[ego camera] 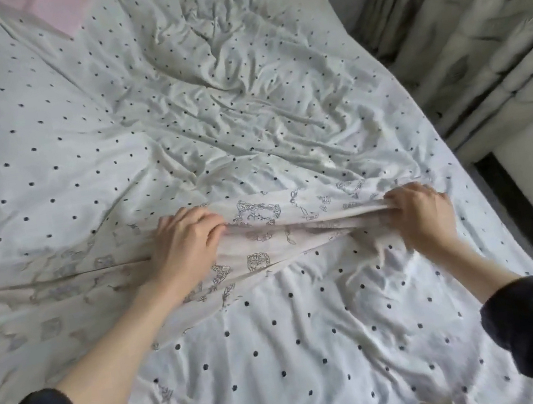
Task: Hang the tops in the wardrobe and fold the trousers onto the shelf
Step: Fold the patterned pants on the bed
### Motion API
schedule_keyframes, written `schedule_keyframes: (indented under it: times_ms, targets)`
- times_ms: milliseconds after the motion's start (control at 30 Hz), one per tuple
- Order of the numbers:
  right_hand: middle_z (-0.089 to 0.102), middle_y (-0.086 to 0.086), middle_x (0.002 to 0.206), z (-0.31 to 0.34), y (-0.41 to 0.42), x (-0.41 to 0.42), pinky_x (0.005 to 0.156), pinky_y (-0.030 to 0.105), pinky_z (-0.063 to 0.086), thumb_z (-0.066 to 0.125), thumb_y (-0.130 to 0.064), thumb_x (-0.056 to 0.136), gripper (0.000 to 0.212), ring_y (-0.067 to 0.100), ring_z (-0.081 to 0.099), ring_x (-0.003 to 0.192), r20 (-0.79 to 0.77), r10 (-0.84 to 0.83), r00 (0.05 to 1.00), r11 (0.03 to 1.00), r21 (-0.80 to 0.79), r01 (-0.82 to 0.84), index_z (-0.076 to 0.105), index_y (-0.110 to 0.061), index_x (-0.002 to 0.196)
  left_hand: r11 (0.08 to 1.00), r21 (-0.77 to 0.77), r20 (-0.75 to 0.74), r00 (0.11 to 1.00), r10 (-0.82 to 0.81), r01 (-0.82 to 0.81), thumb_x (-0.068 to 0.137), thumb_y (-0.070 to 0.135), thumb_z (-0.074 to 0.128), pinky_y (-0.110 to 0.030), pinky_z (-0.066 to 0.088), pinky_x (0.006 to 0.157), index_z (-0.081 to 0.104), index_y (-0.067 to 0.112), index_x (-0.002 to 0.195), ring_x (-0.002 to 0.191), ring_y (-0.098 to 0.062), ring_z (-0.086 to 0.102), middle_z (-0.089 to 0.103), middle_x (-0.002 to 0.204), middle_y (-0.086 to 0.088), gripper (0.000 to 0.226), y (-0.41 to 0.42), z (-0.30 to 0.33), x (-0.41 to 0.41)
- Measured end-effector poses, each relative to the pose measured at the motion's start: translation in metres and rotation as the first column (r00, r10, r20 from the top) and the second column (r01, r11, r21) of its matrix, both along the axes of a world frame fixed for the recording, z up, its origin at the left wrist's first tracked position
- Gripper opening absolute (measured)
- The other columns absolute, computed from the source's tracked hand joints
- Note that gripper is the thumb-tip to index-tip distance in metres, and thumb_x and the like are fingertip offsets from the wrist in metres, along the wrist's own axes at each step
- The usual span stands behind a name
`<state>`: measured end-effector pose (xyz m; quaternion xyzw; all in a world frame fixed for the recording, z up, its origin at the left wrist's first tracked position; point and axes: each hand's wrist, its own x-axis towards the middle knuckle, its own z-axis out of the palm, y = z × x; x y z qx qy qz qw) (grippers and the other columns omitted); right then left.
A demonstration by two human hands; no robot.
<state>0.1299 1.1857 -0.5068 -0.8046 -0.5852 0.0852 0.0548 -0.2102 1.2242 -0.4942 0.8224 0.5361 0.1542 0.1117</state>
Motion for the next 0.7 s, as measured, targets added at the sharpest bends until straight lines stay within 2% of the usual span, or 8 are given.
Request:
schedule_keyframes:
  times_ms: [100, 233, 333, 433, 467, 533, 600, 700]
  targets:
    - [0.067, 0.014, 0.095, 0.008, 0.040, 0.016, 0.086, 0.041, 0.033, 0.061, -0.010, 0.081, 0.015, 0.033, 0.058, 0.094, 0.026, -0.013, 1.000, 0.996, 0.090, 0.010, 0.070, -0.009, 0.093, 0.986, 0.056, 0.037, 0.988, 0.152, -0.154, 0.084, 0.008, 0.068, -0.040, 0.043, 0.081, 0.072, 0.007, 0.095, 0.082, -0.026, 0.066, 0.072, 0.091, -0.009, 0.012, 0.028, 0.004, 0.009]
    - [0.056, 0.012, 0.126, 0.007, 0.109, 0.023, 0.100, 0.044, 0.026, 0.056, -0.034, 0.091, 0.039, 0.031, 0.045, 0.120, 0.147, -0.046, 0.988, 0.992, 0.119, 0.028, 0.055, -0.014, 0.124, 0.894, 0.083, 0.014, 0.898, 0.440, -0.439, 0.088, 0.009, 0.060, -0.044, 0.038, 0.084, 0.072, 0.007, 0.103, 0.101, -0.034, 0.051, 0.060, 0.103, -0.017, 0.019, 0.077, 0.005, 0.032]
    - [0.042, 0.011, 0.140, -0.001, 0.124, 0.028, 0.103, 0.048, 0.027, 0.056, -0.047, 0.089, 0.060, 0.031, 0.037, 0.129, 0.081, -0.089, 0.993, 0.994, 0.070, 0.083, 0.039, -0.014, 0.136, 0.850, -0.020, 0.022, 0.850, 0.526, -0.526, 0.090, 0.007, 0.053, -0.049, 0.042, 0.085, 0.062, 0.009, 0.120, 0.109, -0.037, 0.048, 0.049, 0.115, -0.019, 0.031, 0.078, -0.006, 0.057]
    - [0.043, 0.010, 0.139, -0.022, 0.104, 0.031, 0.104, 0.047, 0.026, 0.054, -0.032, 0.094, 0.046, 0.030, 0.037, 0.129, -0.039, -0.041, 0.998, 0.995, 0.092, 0.045, 0.044, -0.013, 0.134, 0.945, -0.066, 0.036, 0.946, 0.322, -0.319, 0.085, 0.009, 0.057, -0.050, 0.049, 0.077, 0.063, 0.009, 0.106, 0.093, -0.038, 0.058, 0.055, 0.102, -0.017, 0.022, 0.051, -0.022, 0.084]
    - [0.047, 0.010, 0.136, -0.031, 0.091, 0.034, 0.104, 0.047, 0.026, 0.052, -0.025, 0.094, 0.038, 0.031, 0.040, 0.127, -0.047, 0.020, 0.999, 0.995, 0.102, -0.015, 0.051, -0.012, 0.130, 0.971, -0.063, 0.013, 0.972, 0.234, -0.232, 0.085, 0.017, 0.055, -0.048, 0.051, 0.072, 0.063, 0.012, 0.097, 0.087, -0.034, 0.060, 0.057, 0.095, -0.013, 0.015, 0.038, -0.027, 0.093]
    - [0.057, 0.012, 0.123, -0.047, 0.062, 0.038, 0.098, 0.050, 0.033, 0.047, -0.015, 0.090, 0.031, 0.034, 0.050, 0.117, -0.021, 0.150, 0.988, 0.977, 0.157, -0.145, 0.063, -0.009, 0.115, 0.997, -0.049, -0.080, 0.996, 0.050, -0.054, 0.083, 0.039, 0.049, -0.040, 0.050, 0.069, 0.062, 0.018, 0.085, 0.079, -0.027, 0.060, 0.059, 0.086, -0.003, 0.025, 0.014, -0.030, 0.106]
    - [0.063, 0.012, 0.113, -0.059, 0.036, 0.048, 0.090, 0.055, 0.041, 0.044, -0.019, 0.080, 0.036, 0.036, 0.058, 0.107, 0.048, 0.253, 0.966, 0.946, 0.197, -0.258, 0.067, -0.009, 0.105, 0.994, -0.041, -0.177, 0.978, -0.108, 0.102, 0.077, 0.052, 0.049, -0.037, 0.045, 0.074, 0.066, 0.022, 0.086, 0.083, -0.022, 0.061, 0.062, 0.091, 0.001, 0.036, -0.003, -0.030, 0.122]
    - [0.063, 0.013, 0.118, -0.067, 0.026, 0.061, 0.090, 0.063, 0.039, 0.067, -0.019, 0.075, 0.036, 0.035, 0.059, 0.112, 0.160, 0.355, 0.921, 0.929, 0.050, -0.367, 0.069, -0.015, 0.111, 0.977, -0.037, -0.260, 0.942, -0.211, 0.208, 0.074, 0.058, 0.046, -0.039, 0.043, 0.088, 0.065, 0.030, 0.104, 0.103, -0.024, 0.061, 0.065, 0.111, -0.002, 0.046, -0.016, -0.039, 0.135]
